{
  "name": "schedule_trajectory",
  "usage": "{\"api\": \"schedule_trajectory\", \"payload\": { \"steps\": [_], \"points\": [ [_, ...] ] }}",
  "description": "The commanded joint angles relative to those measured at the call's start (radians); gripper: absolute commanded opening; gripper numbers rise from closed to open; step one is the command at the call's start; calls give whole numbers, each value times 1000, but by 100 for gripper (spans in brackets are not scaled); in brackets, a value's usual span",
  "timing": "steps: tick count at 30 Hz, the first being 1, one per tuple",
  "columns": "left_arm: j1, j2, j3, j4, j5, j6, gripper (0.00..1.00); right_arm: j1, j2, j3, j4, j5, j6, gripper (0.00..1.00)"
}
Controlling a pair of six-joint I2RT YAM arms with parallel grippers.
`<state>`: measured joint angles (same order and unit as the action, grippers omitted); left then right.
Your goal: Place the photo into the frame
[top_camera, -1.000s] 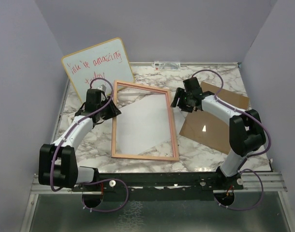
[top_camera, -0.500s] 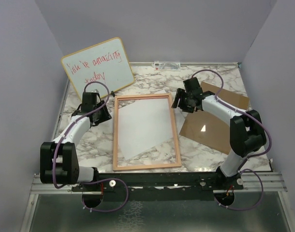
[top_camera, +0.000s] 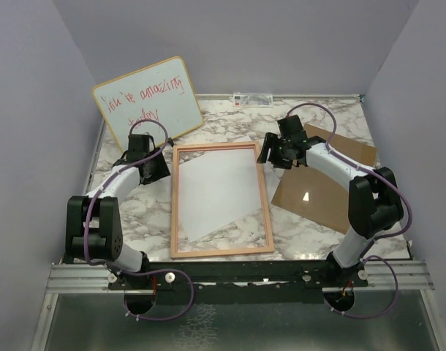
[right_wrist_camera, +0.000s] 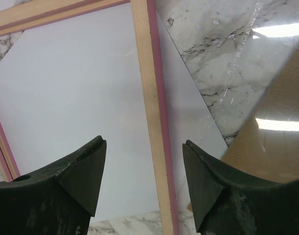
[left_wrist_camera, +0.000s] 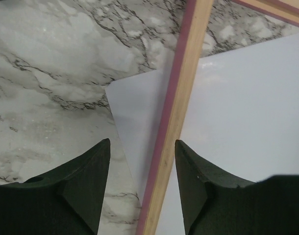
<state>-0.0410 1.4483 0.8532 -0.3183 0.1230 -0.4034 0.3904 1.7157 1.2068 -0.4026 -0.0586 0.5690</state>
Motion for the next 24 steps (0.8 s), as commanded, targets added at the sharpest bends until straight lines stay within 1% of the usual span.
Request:
{"api": "schedule_trajectory", "payload": {
  "steps": [1,4,6,10,13,16,21,24],
  "points": [
    [4,70,72,40,-229,-59,56,-8,2,16,-8,-75,-29,68],
    [6,111,90,90,-328,-63,56,-7,-2,8,-2,-81,-27,67],
    [9,148,110,118,-385,-62,54,-7,-6,0,4,-85,-24,67],
    [27,230,159,158,-452,-84,49,-8,-9,-11,14,-93,-17,67],
    [30,268,182,178,-513,-106,48,-8,-7,-10,17,-92,-15,66],
    [31,287,186,198,-561,-130,49,-6,0,-9,20,-93,-14,66],
    [32,308,185,250,-601,-141,49,-8,21,9,17,-88,-12,65],
    [32,325,178,283,-625,-132,46,-7,36,26,9,-83,-18,65]
  ]
}}
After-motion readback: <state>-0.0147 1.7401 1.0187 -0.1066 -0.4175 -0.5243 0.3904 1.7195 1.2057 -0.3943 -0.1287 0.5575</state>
